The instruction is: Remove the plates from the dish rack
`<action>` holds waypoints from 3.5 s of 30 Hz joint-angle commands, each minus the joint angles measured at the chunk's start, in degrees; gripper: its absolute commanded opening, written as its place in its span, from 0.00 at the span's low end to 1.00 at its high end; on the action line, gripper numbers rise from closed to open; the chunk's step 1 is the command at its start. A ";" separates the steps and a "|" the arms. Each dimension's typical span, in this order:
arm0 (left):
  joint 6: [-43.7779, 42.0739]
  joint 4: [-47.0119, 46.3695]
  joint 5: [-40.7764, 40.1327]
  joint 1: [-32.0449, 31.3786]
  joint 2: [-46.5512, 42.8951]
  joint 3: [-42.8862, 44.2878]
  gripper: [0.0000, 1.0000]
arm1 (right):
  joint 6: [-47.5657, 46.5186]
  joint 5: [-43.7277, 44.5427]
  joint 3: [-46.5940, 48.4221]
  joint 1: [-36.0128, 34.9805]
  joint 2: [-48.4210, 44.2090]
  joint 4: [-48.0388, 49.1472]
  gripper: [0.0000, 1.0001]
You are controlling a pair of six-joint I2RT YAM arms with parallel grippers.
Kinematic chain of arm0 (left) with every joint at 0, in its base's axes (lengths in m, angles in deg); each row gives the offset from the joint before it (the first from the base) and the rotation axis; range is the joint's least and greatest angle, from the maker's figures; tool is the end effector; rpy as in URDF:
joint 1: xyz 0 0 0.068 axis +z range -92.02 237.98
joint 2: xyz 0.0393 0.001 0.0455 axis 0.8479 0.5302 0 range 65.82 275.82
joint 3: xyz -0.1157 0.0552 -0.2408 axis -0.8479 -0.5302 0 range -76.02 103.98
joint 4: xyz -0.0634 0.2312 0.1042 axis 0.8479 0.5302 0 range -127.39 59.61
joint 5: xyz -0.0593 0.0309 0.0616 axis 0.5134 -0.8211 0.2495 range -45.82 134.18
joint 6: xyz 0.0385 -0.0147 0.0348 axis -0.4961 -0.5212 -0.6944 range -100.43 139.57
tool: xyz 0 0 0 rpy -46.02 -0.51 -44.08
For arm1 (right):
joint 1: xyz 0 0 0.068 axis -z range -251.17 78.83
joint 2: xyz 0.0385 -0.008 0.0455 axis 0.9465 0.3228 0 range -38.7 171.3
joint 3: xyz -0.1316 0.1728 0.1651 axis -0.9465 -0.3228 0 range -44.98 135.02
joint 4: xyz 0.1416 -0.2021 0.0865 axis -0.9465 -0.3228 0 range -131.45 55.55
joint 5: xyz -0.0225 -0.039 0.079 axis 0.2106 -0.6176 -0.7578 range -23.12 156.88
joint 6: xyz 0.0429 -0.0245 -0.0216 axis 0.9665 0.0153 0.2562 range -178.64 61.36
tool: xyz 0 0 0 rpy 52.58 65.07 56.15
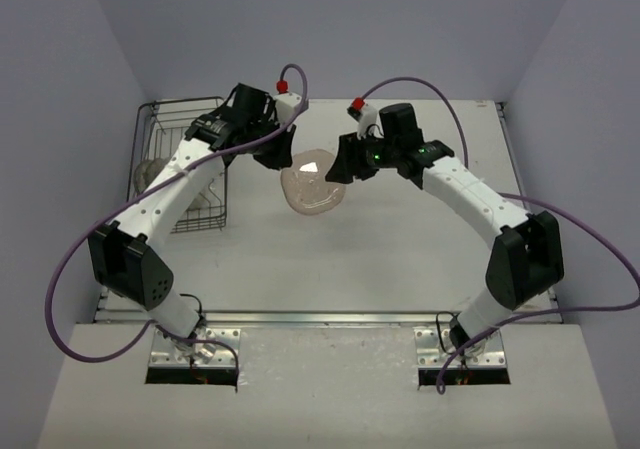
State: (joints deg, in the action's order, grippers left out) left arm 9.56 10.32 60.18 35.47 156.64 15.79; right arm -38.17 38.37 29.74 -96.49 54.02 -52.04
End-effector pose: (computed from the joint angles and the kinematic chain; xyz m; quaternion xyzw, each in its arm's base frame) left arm 0.3120 -0.1400 0.3627 0.3070 0.8693 -0.1683 0.3489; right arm 0.3270 0.1735 0.2973 -0.1490 0.8565 0.3741 0.3230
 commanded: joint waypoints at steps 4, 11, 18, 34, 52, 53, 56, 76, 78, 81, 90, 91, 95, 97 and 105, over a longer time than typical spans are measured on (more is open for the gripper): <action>0.97 -4.18 2.99 -0.60 -2.74 -0.28 0.00 | -1.46 1.04 4.60 -0.07 3.18 -1.01 0.29; 3.54 -7.34 -9.41 -0.50 -4.83 -4.43 0.72 | -2.36 1.45 3.36 2.35 3.24 -1.40 0.00; 6.91 -9.12 -23.46 5.12 -7.35 -6.31 0.85 | -3.24 4.14 0.91 16.51 5.98 -3.06 0.00; 9.00 -8.68 -27.24 13.75 -10.23 -8.68 0.94 | -19.48 3.09 22.31 41.86 30.93 -22.46 0.07; 9.17 -8.86 -26.23 16.92 -14.35 -13.41 0.95 | -28.69 10.74 43.91 42.37 48.31 -31.85 0.31; 9.25 -8.80 -26.49 17.19 -14.45 -13.29 0.95 | -28.55 10.87 44.01 42.37 48.02 -31.86 0.31; 9.43 -8.33 -28.24 17.80 -14.19 -12.62 0.91 | -28.17 10.67 43.69 42.46 46.03 -31.69 0.35; 14.31 -4.38 -41.81 19.47 4.27 -4.30 0.46 | -17.37 -4.70 9.75 36.93 5.08 -21.03 0.60; 14.83 -4.49 -43.48 19.53 6.26 -3.53 0.45 | -17.16 -4.01 1.72 35.23 0.91 -17.77 0.60; 15.20 -4.38 -46.39 19.62 8.83 -2.61 0.45 | -17.48 -2.78 -6.92 32.36 -5.41 -14.68 0.61; 15.99 -4.96 -50.90 20.37 10.86 -2.42 0.44 | -19.55 -1.64 -13.65 30.59 -11.12 -13.92 0.61; 15.99 -5.04 -51.12 20.41 10.76 -2.43 0.44 | -19.59 -1.64 -13.83 30.54 -11.11 -13.93 0.61; 15.31 -5.64 -52.18 20.53 9.93 -2.90 0.44 | -19.23 -1.93 -14.47 30.42 -11.10 -13.70 0.61; 15.11 -5.70 -52.30 20.77 10.09 -3.31 0.44 | -19.06 -1.99 -14.79 30.41 -11.26 -13.51 0.61; 15.56 -5.34 -51.15 22.52 12.93 -3.84 0.41 | -19.24 -1.90 -15.13 30.33 -12.11 -13.25 0.61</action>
State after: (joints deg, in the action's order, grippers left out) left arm 24.40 6.38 9.31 56.73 168.42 11.31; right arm -57.10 36.82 14.39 -65.76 43.82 -67.40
